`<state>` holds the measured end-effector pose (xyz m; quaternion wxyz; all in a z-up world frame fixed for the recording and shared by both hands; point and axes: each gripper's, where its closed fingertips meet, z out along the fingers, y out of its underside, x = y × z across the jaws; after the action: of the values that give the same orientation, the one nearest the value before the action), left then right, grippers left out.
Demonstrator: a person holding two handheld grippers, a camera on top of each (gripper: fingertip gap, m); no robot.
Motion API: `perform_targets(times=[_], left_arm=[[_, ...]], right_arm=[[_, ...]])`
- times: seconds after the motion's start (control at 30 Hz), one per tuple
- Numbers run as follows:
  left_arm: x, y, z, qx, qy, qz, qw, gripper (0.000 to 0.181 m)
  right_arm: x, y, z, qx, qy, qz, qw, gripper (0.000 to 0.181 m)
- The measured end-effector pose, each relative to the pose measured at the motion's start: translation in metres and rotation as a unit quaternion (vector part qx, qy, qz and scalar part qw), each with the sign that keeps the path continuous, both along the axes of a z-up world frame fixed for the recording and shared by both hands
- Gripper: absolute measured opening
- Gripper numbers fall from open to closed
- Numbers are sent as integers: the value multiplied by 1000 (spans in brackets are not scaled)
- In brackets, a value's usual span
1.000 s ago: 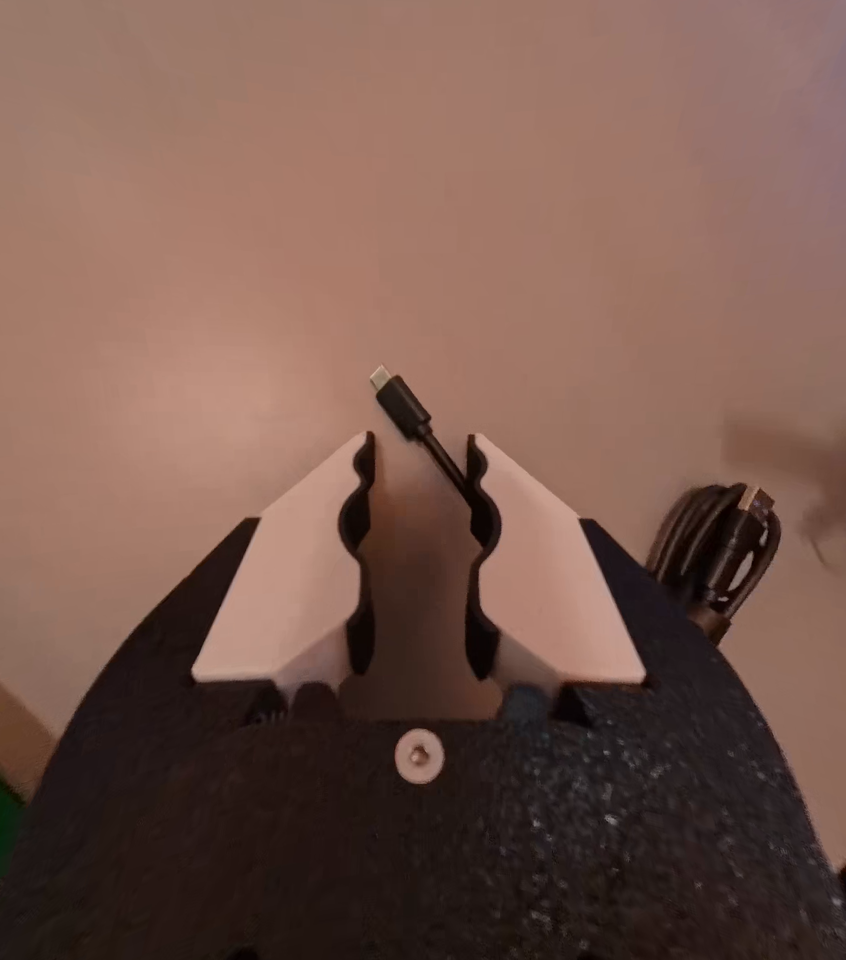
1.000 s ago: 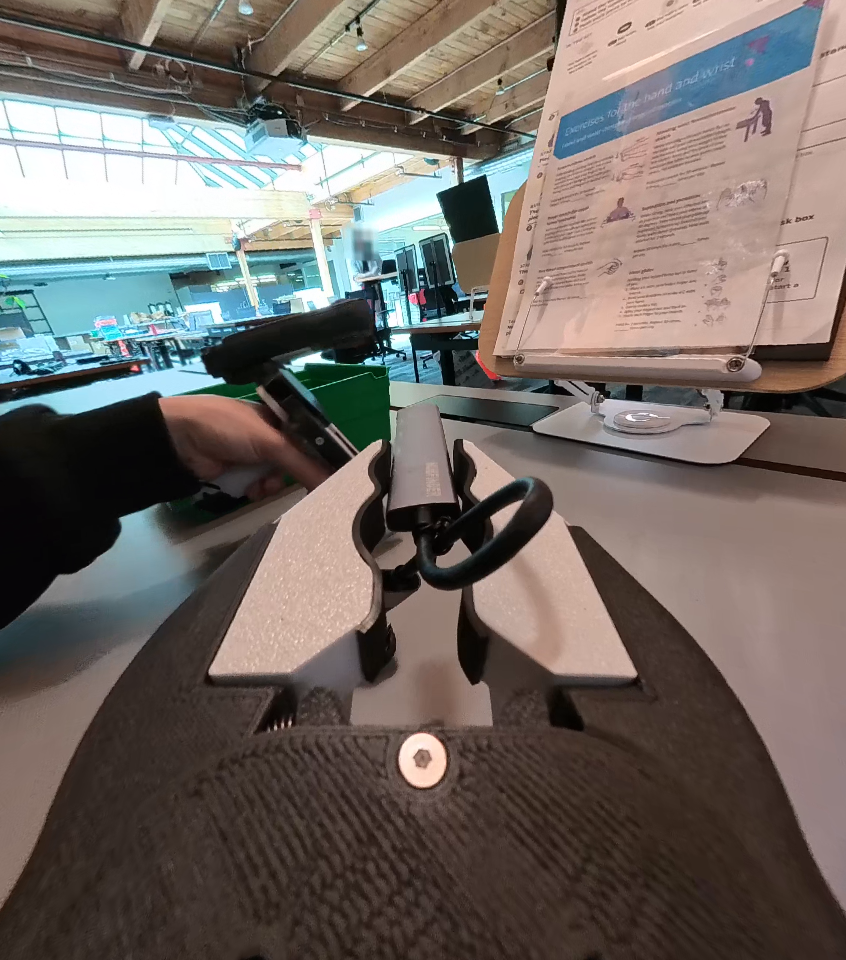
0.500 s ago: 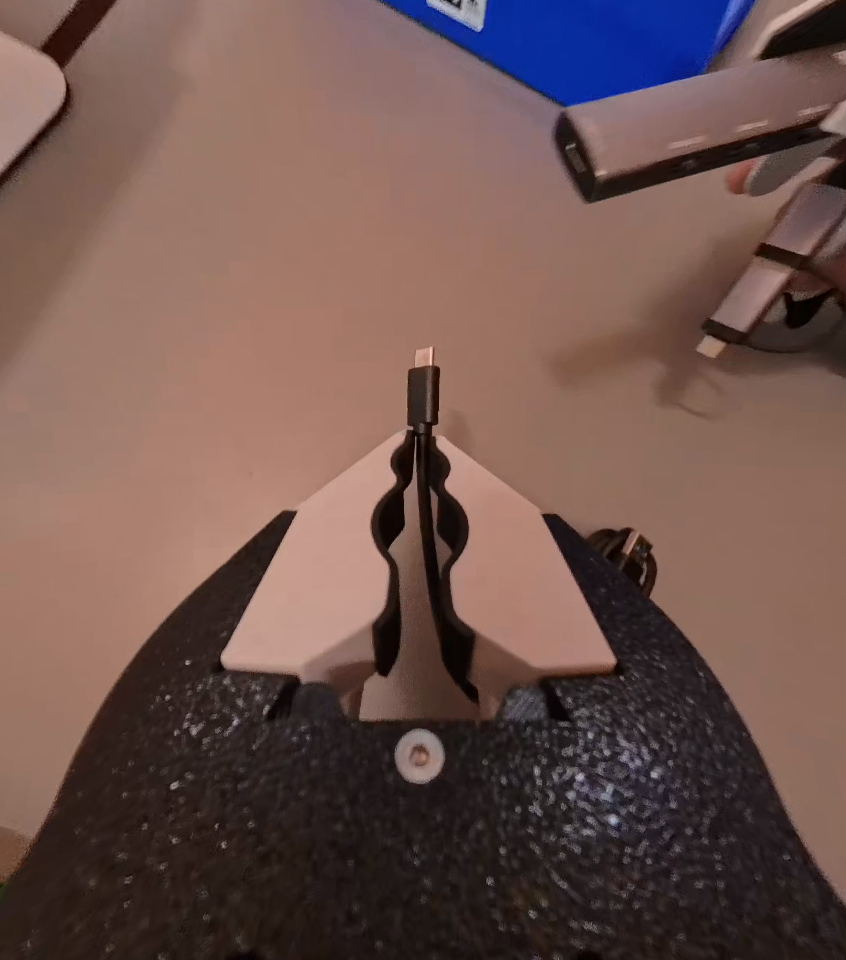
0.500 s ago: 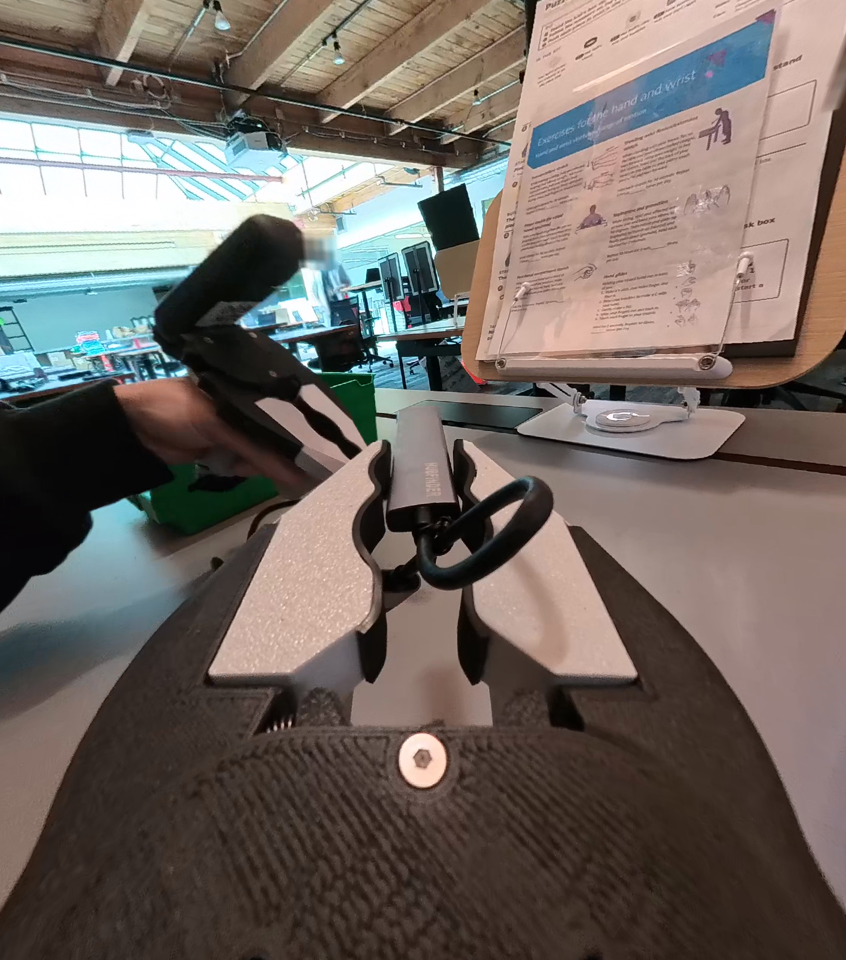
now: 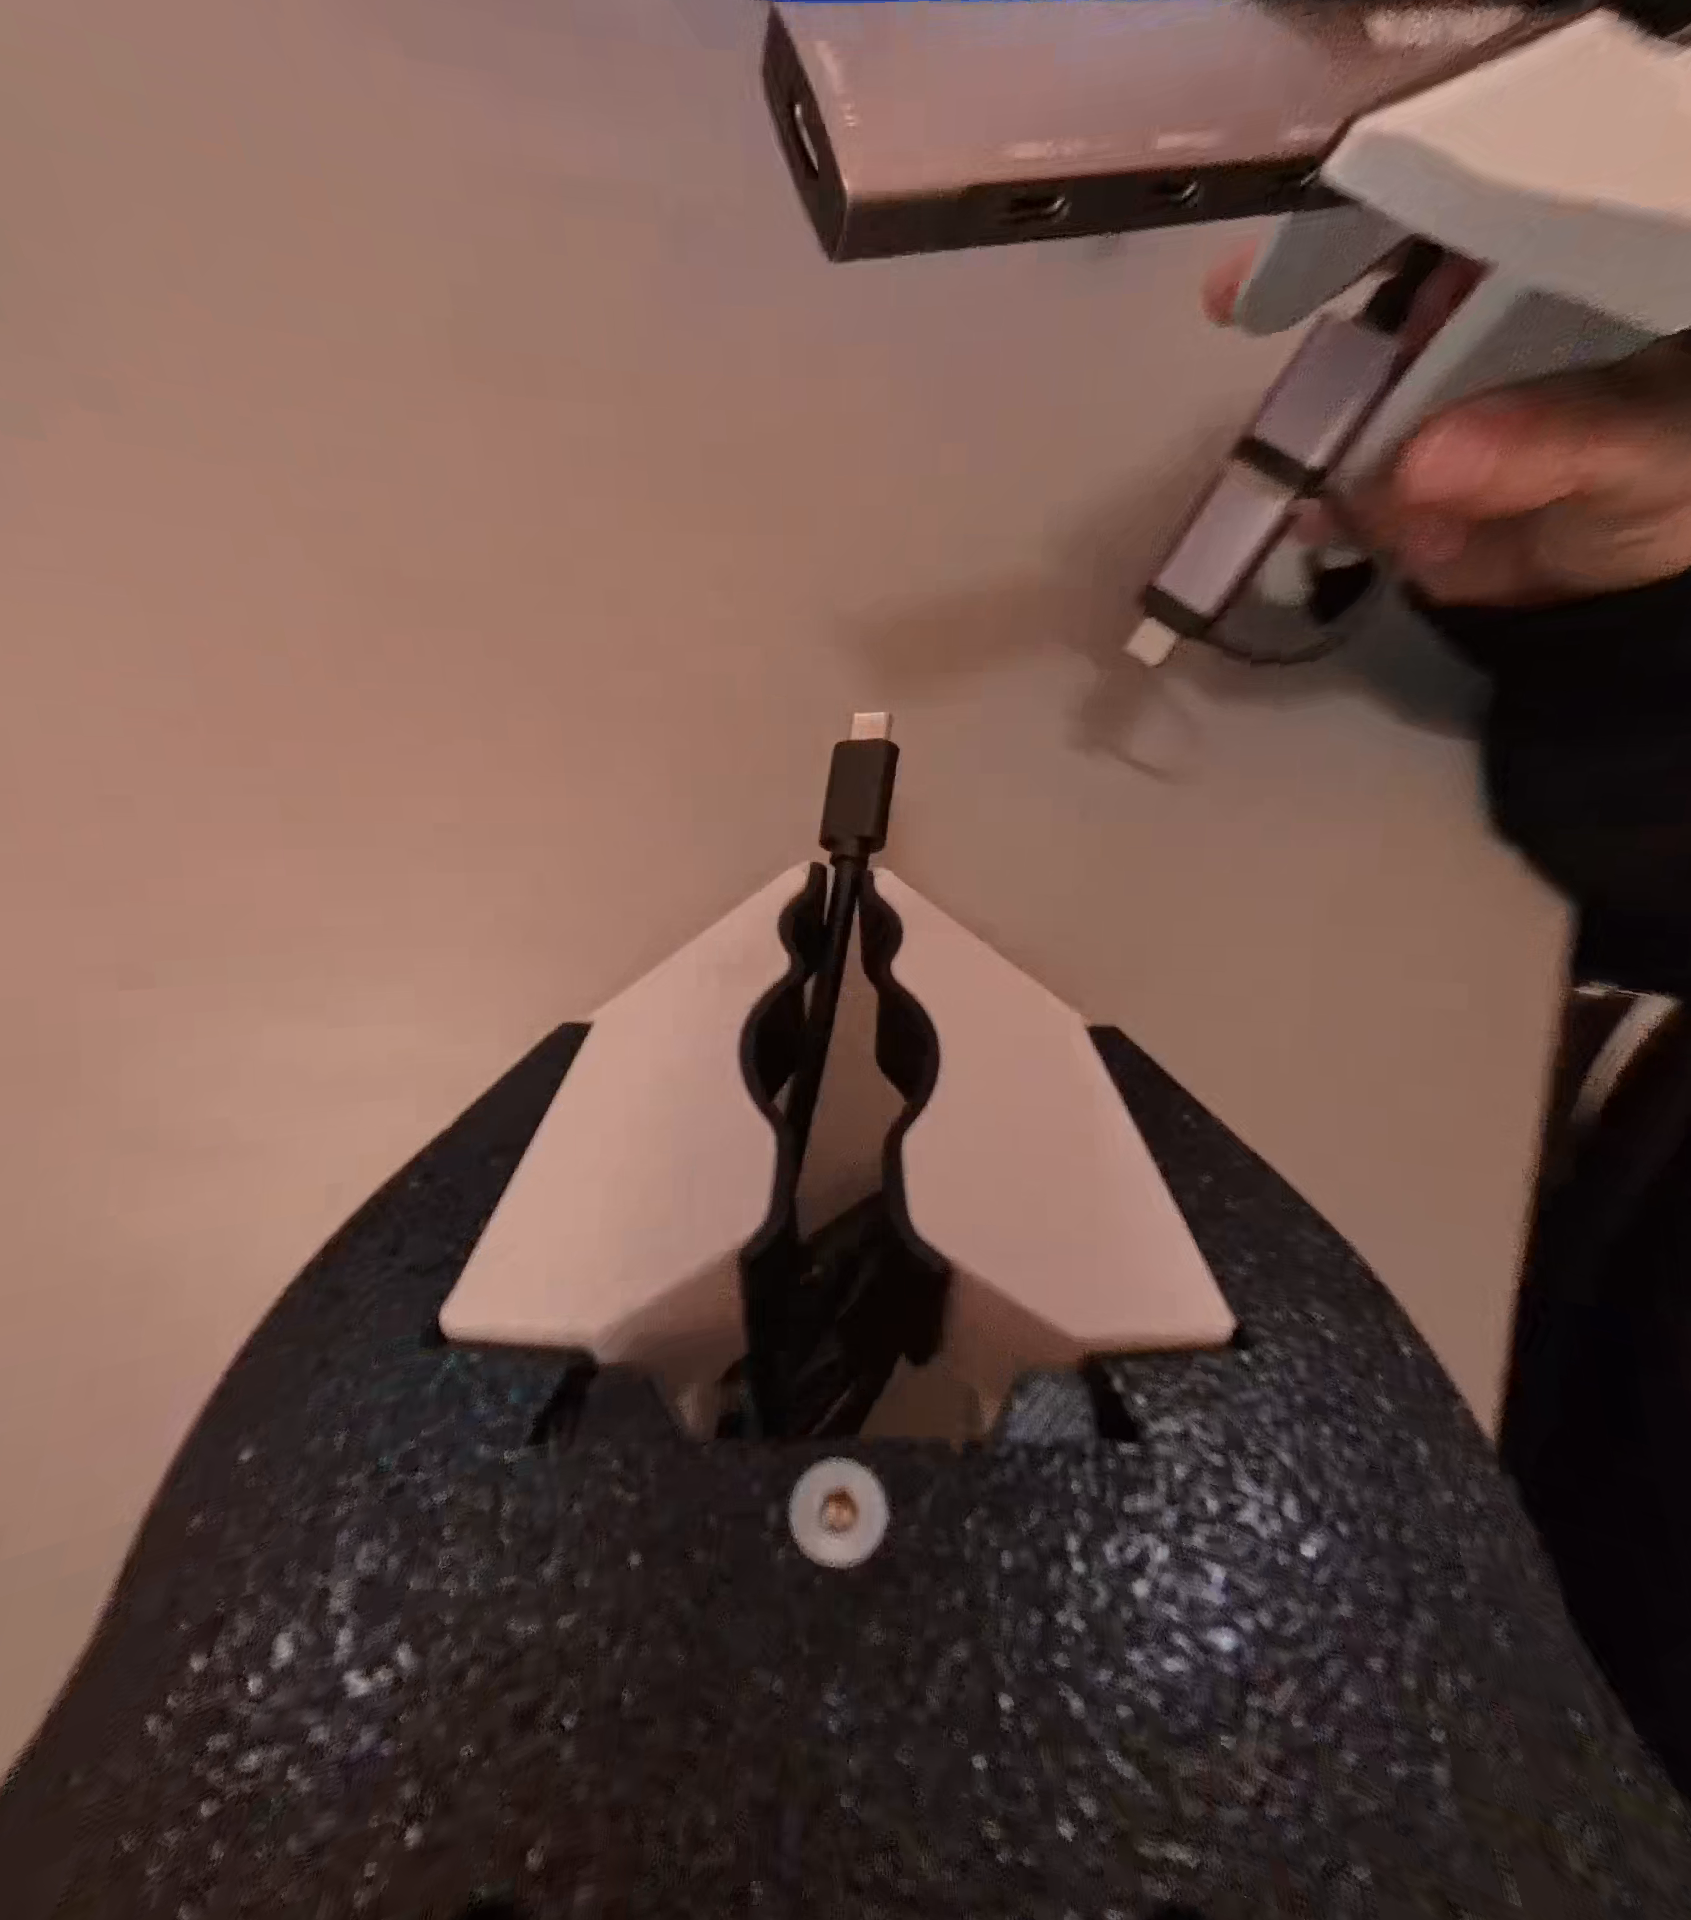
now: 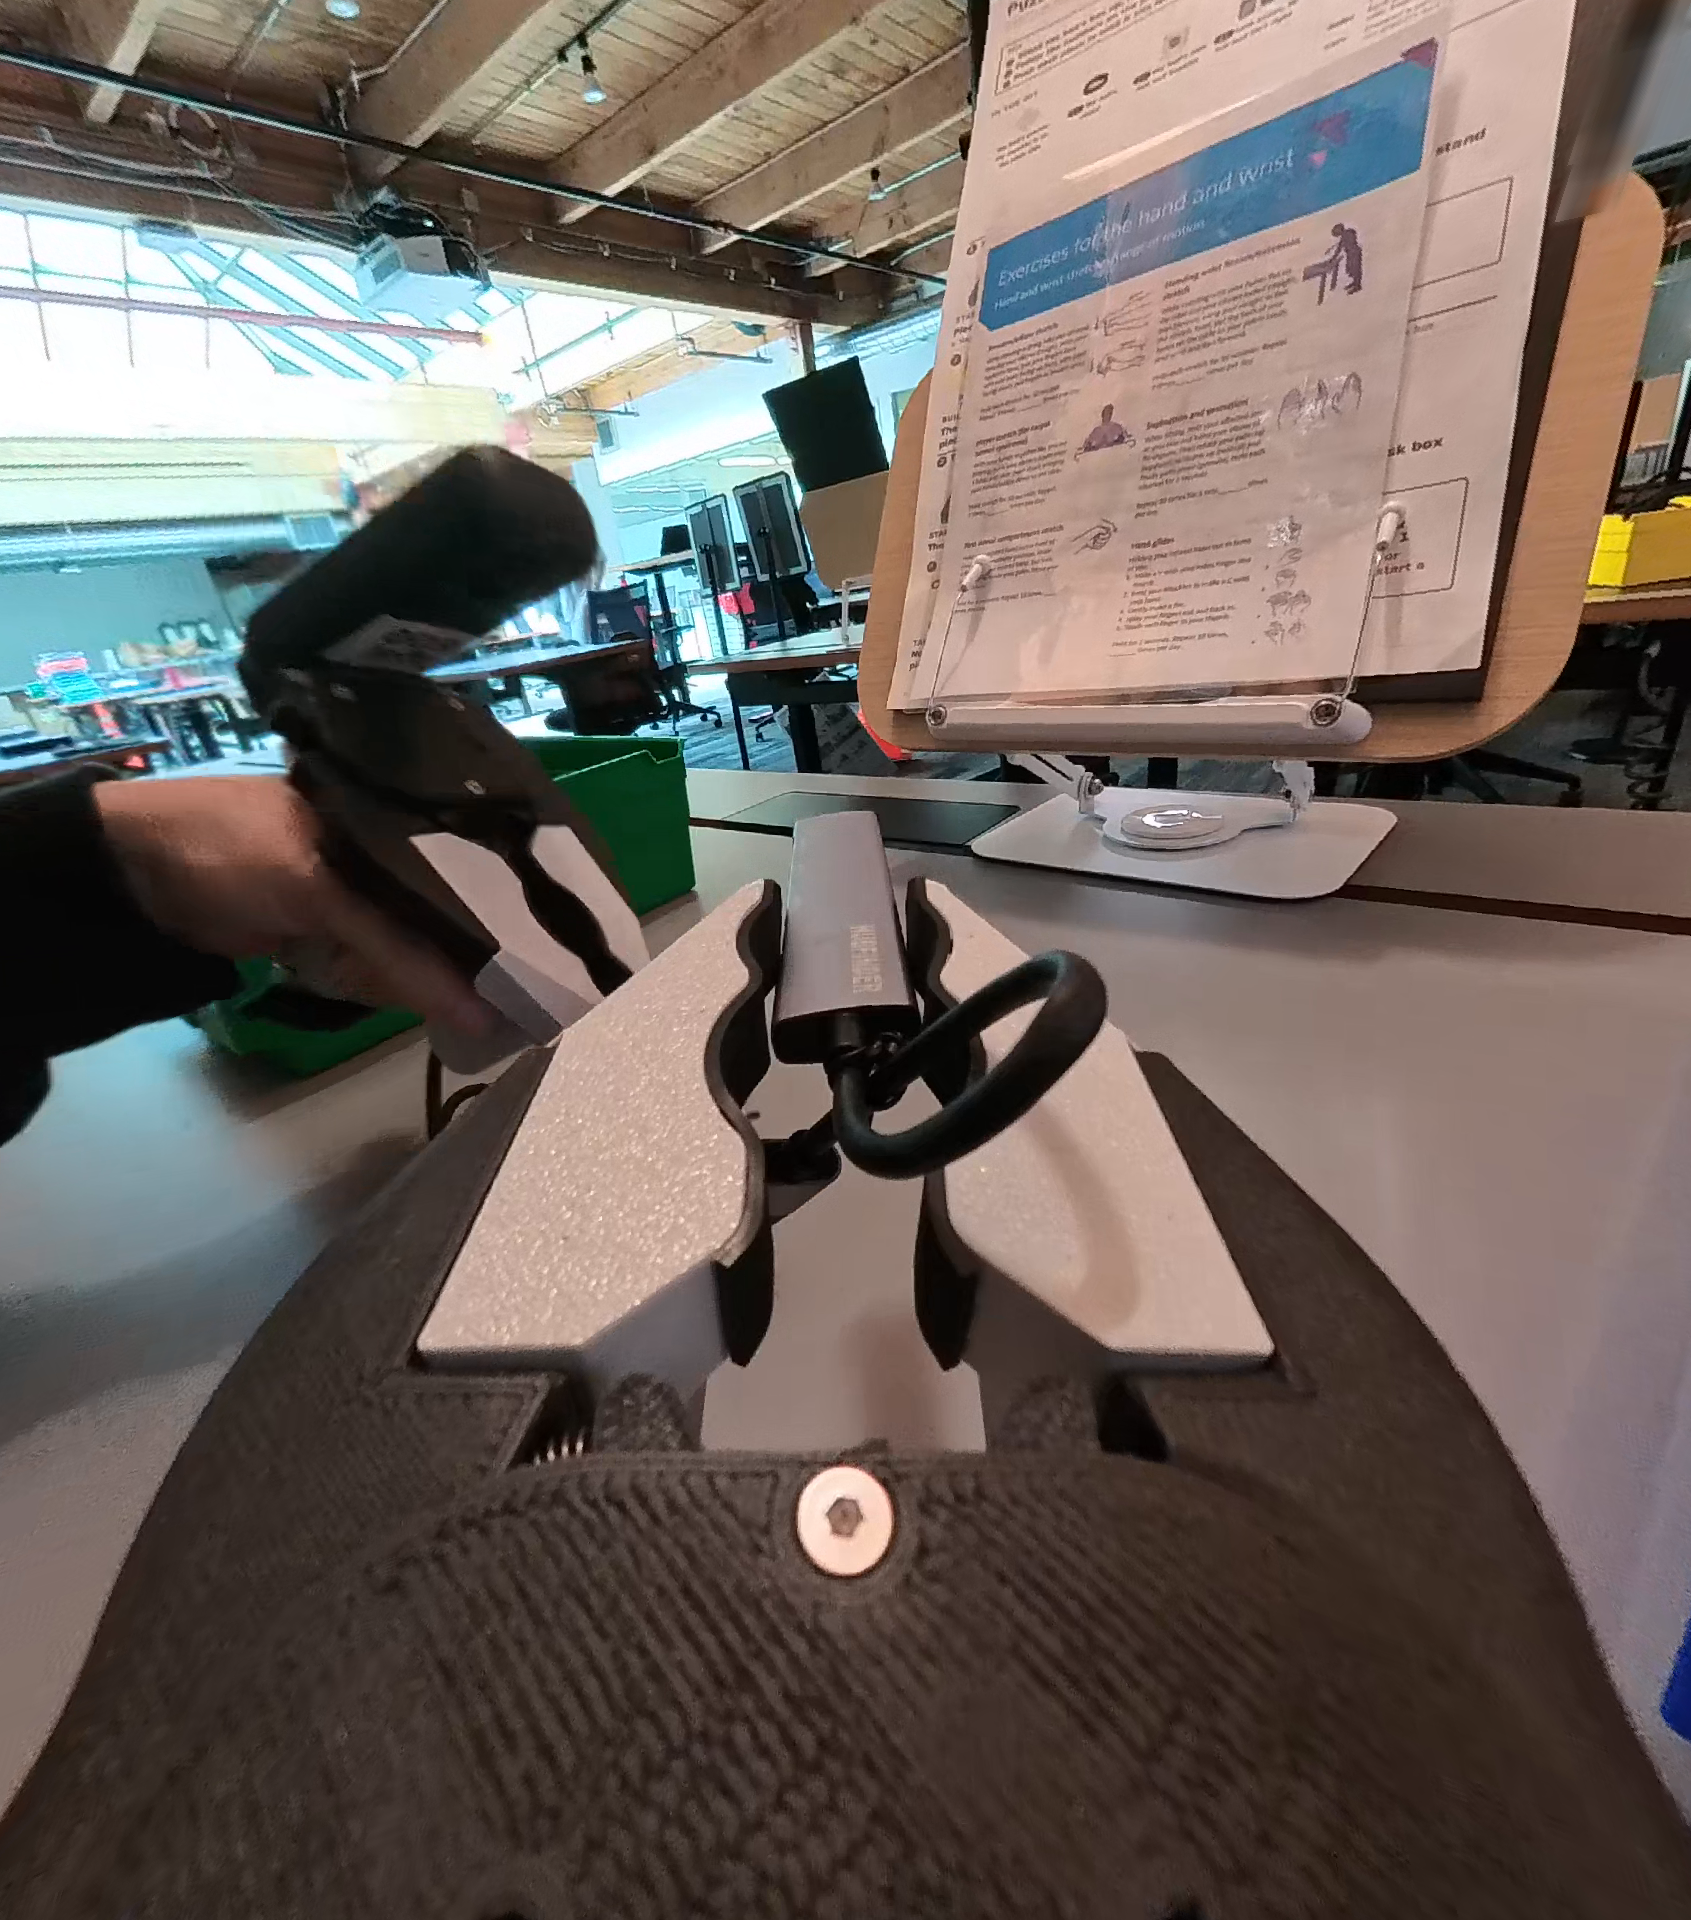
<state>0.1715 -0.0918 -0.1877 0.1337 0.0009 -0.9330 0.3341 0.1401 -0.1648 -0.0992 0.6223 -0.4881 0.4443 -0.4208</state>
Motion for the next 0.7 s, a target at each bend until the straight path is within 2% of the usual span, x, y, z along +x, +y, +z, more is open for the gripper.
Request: perform_targets(times=[0.1, 0.23, 0.3, 0.5, 0.6, 0.7], left_arm=[[-2, -6, -6, -21, 80, -34, 996, 4], [5, -5, -26, 5, 122, -48, 991, 18], [5, -7, -28, 0, 129, -56, 990, 26], [19, -27, -24, -64, 72, -40, 995, 26], [29, -28, -34, -33, 56, -6, 998, 26], [24, -29, -39, -12, 72, -6, 997, 27]], right_arm=[[1, -1, -1, 1, 2, -3, 1000, 23], [1, -5, -1, 3, 5, -12, 1000, 23], [1, -8, -1, 4, 6, -17, 1000, 23], [2, -11, -2, 6, 11, -24, 1000, 23], [2, -13, -3, 9, 13, -28, 999, 23], [2, -13, -4, 11, 16, -27, 999, 23]])
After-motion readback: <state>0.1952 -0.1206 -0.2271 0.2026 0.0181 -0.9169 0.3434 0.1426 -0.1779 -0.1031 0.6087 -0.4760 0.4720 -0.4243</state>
